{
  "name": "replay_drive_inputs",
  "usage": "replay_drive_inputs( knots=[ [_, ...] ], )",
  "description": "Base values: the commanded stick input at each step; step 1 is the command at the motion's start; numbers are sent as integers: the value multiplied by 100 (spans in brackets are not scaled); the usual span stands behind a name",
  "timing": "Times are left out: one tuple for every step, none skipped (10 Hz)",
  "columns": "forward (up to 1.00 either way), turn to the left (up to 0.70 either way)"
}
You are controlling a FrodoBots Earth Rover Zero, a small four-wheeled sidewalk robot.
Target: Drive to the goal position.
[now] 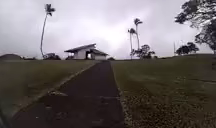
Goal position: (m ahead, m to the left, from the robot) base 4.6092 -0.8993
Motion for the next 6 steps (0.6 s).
replay_drive_inputs(
  knots=[
    [100,0],
    [100,0],
    [100,0],
    [100,0],
    [100,0],
    [100,0]
  ],
)
